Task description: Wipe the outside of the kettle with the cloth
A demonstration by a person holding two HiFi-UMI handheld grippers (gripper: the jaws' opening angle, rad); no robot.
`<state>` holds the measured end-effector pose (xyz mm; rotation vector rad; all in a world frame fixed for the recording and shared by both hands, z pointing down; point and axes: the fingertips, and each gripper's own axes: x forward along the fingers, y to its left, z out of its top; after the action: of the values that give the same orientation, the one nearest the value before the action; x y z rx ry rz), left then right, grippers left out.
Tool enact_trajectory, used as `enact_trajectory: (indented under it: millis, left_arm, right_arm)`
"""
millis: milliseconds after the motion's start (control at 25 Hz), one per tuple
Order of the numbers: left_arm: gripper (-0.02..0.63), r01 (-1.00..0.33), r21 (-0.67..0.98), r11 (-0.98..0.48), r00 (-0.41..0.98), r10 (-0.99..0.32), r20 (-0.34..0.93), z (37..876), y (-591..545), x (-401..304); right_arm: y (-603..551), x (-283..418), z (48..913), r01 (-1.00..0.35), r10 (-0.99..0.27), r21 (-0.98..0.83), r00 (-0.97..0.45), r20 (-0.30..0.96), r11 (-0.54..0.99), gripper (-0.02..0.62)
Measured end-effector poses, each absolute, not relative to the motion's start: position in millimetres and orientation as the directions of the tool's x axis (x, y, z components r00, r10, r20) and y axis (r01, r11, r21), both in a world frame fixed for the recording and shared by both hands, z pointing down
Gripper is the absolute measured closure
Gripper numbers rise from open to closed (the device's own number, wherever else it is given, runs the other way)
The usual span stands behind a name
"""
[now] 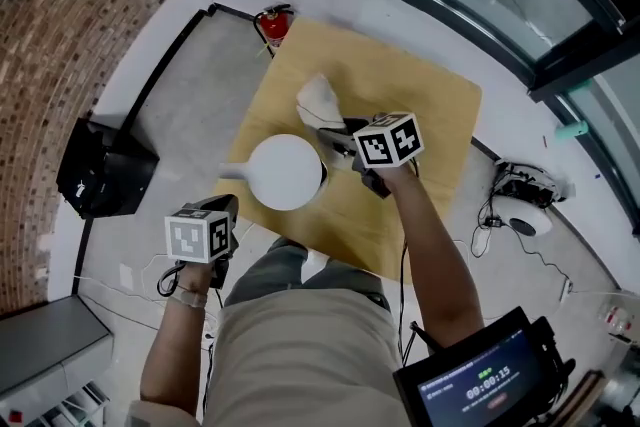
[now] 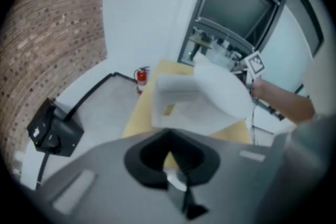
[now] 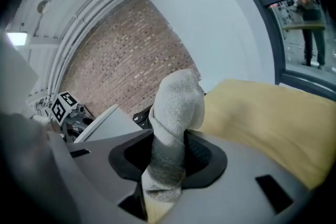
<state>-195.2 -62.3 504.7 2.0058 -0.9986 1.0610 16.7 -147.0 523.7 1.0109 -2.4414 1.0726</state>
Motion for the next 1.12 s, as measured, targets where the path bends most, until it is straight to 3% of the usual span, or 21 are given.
enact_trajectory:
  millis: [240,360,560,880,1120]
  left_arm:
    - [0.606,-0.770,0.155,-0.619,0.385,-0.258,0.886,516.5,-83.0,-154.5]
    - [0.607,-0.701,0.061,-0.711,0.330,-0.247,0.911,523.3,-90.2,-146.9]
    - [0.607,-0.628,0.063,-0.776,0.339,-0.200,0.919,529.8,-100.2,-142.7]
    - [0.607,-0.478,0.077,-0.875,0.367,-0.119,0.923,537.4,-116.6,-111.2]
    - [0.607,-0.437,0.115,-0.892,0.418,-0.087,0.904,532.6,-133.1,-66.9]
  right_arm:
    - [-137.6,-6.3,526.3,-0.635,-0.390,-0.545,-0.770,0.505,0.547,0.448]
    - [-130.1,-2.5,521.7,-0.628,-0.396,-0.566,-0.777,0.488,0.534,0.449]
    - [-113.8,4.3,516.1,-0.639,-0.434,-0.598,-0.768,0.471,0.484,0.449]
    - [-55.6,36.5,506.7,-0.696,-0.569,-0.661,-0.675,0.470,0.280,0.449]
    - [-4.9,48.4,508.4,-0.654,-0.685,-0.752,-0.583,0.437,0.078,0.449]
